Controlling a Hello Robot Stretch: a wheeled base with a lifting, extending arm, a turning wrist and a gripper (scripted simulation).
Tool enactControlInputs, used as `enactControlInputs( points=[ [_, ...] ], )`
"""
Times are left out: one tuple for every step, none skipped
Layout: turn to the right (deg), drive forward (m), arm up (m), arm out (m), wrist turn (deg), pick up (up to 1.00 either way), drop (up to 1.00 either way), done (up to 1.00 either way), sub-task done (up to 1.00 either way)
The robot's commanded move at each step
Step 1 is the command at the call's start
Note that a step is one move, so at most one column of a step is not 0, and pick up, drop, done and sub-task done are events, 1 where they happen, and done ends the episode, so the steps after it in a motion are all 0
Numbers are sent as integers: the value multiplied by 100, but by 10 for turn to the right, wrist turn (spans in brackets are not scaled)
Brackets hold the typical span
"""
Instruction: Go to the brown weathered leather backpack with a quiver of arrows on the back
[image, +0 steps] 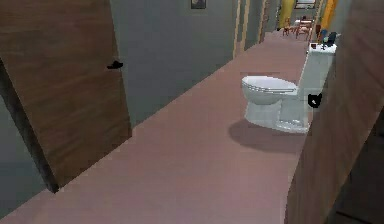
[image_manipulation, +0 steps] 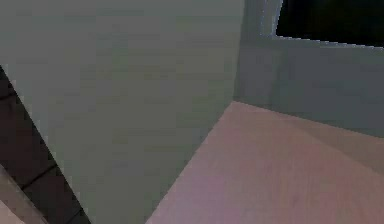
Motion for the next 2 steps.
enactControlInputs(
  points=[
    [0,100,0,0,0,0,0,0,0],
    [0,100,0,0,0,0,0,0,0]
  ],
)
